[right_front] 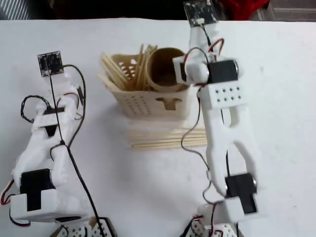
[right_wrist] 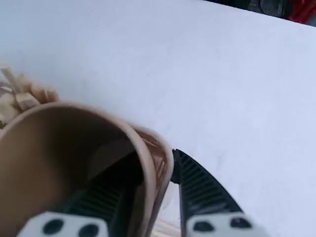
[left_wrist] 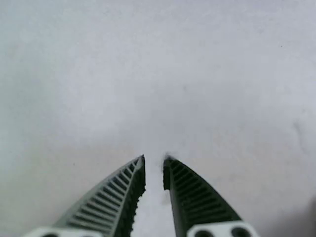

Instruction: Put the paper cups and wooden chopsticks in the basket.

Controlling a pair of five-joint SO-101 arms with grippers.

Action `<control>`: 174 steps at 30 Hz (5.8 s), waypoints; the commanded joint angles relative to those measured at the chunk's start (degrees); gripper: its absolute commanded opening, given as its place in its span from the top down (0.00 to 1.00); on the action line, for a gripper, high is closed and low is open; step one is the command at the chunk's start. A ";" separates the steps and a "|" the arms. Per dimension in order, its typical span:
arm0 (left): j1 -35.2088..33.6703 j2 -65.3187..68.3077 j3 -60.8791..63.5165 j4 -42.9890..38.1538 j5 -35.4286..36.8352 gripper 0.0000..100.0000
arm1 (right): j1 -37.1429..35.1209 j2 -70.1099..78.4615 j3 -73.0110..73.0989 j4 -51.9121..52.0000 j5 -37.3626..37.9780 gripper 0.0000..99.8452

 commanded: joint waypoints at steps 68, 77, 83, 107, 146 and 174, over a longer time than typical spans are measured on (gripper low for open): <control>0.66 -0.22 -2.90 -0.18 0.09 0.91 | -8.92 -46.37 74.99 -14.46 31.74 0.90; 0.66 -0.22 -2.90 -0.18 0.09 0.91 | -8.84 -60.62 91.78 -22.81 31.74 0.90; 0.66 -0.22 -2.90 -0.18 0.09 0.91 | -8.92 -71.43 96.88 -21.14 31.74 0.90; 0.66 -0.22 -2.81 -0.18 0.09 0.91 | -9.10 -77.41 103.12 -24.13 31.82 0.90; 0.75 -0.22 -2.99 -0.18 0.09 0.91 | -13.85 -17.10 78.68 -49.80 50.20 0.82; 0.75 -0.22 -2.99 -0.18 0.09 0.91 | -13.49 -19.30 77.10 -42.24 50.37 0.99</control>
